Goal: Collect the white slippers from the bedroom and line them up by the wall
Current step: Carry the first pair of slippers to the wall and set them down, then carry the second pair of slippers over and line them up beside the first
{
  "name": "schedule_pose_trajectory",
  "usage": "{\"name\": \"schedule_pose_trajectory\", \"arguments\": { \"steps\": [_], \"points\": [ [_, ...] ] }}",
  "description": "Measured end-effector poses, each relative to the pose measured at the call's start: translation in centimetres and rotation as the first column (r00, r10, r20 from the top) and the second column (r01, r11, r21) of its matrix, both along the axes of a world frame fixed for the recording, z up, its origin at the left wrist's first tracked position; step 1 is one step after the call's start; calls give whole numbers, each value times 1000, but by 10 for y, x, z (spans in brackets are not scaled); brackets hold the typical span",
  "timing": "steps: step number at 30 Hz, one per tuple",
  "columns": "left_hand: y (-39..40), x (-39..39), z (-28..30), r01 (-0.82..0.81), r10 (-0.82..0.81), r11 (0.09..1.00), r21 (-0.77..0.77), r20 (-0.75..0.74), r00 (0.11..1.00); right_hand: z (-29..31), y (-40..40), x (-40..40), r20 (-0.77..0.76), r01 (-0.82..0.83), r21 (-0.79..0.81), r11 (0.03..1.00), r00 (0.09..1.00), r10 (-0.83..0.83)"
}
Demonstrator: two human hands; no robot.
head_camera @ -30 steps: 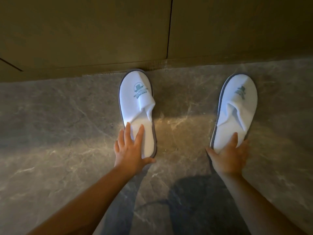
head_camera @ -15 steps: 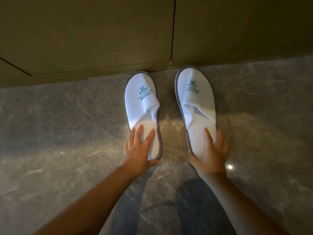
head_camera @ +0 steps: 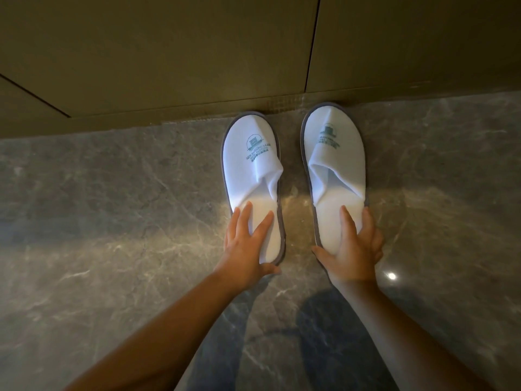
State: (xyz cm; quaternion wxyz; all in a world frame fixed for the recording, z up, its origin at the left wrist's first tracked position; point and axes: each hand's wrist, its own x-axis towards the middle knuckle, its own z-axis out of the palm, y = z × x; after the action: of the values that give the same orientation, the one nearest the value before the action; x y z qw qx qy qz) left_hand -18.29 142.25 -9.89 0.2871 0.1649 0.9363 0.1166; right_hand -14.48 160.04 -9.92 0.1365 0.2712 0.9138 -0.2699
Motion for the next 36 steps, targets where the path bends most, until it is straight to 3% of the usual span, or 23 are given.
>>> {"name": "schedule_pose_trajectory", "arguments": {
  "steps": [14, 19, 24, 29, 36],
  "points": [
    [-1, 0, 6, 5, -5, 999, -32, 4, 1000, 2, -7, -2, -14, -17, 21, 1000, 1000, 17],
    [-3, -1, 51, -128, 128, 992, 0, -30, 991, 46, -3, 1, -115, -55, -17, 998, 992, 53],
    [-14, 12, 183, -343, 341, 936, 81, 40, 939, 176, -12, 7, -174, -154, -102, 983, 975, 135],
    [-57, 38, 368, -488, 444, 851, 194, 229, 866, 361, -48, 8, -300, -382, -217, 898, 902, 311],
    [-148, 92, 616, -689, 672, 659, 303, 173, 720, 604, -146, 18, -304, -497, -437, 750, 866, 397]
  ]
}}
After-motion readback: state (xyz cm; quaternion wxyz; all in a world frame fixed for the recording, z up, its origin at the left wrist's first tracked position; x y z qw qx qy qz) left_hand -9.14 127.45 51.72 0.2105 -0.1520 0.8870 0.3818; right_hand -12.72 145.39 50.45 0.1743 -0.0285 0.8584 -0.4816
